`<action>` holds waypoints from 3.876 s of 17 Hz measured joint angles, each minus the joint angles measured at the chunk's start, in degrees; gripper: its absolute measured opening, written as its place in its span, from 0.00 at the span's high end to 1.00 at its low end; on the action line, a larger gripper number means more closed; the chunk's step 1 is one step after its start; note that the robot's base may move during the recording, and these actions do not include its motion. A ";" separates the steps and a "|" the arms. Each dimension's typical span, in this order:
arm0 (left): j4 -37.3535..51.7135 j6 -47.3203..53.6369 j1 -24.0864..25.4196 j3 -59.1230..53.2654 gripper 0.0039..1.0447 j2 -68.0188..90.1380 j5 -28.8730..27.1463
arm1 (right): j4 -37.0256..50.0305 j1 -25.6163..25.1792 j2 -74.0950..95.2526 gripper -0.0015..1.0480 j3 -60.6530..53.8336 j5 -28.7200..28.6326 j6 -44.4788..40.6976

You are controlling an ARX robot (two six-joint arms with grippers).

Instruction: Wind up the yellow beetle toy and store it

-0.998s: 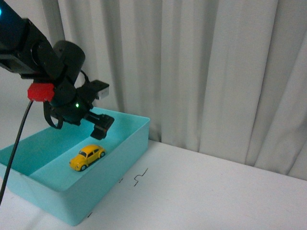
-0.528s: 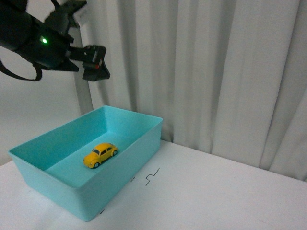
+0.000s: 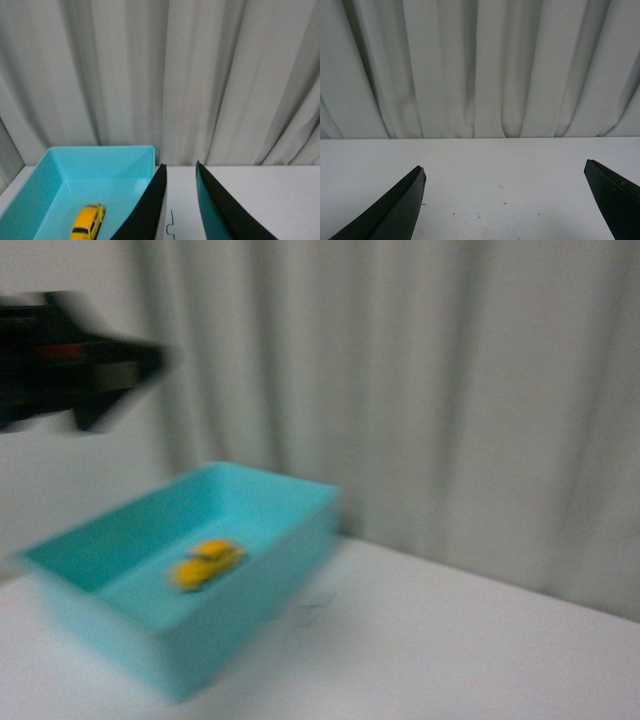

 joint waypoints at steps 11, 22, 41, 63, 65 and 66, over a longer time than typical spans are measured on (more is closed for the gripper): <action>-3.58 -0.55 -13.77 -14.91 0.99 -18.47 -14.16 | 0.00 0.00 -0.02 0.06 0.00 -0.04 0.00; -17.00 -0.55 -13.92 -18.36 0.99 -34.03 -14.19 | 0.02 0.00 -0.02 0.06 0.00 -0.04 0.00; -21.24 -0.61 -13.92 -18.43 0.10 -39.95 -14.16 | 0.00 0.00 0.00 0.06 0.00 -0.02 0.00; -21.22 -0.59 -13.92 -18.43 0.06 -39.95 -14.12 | 0.09 0.00 0.00 0.06 0.00 -0.02 0.00; -21.22 -0.59 -13.92 -18.43 0.06 -39.95 -14.16 | 0.13 0.00 0.00 0.06 0.00 -0.02 0.00; -21.18 -0.59 -13.92 -18.43 0.06 -39.95 -14.14 | 0.11 0.00 0.00 0.06 0.00 -0.02 0.00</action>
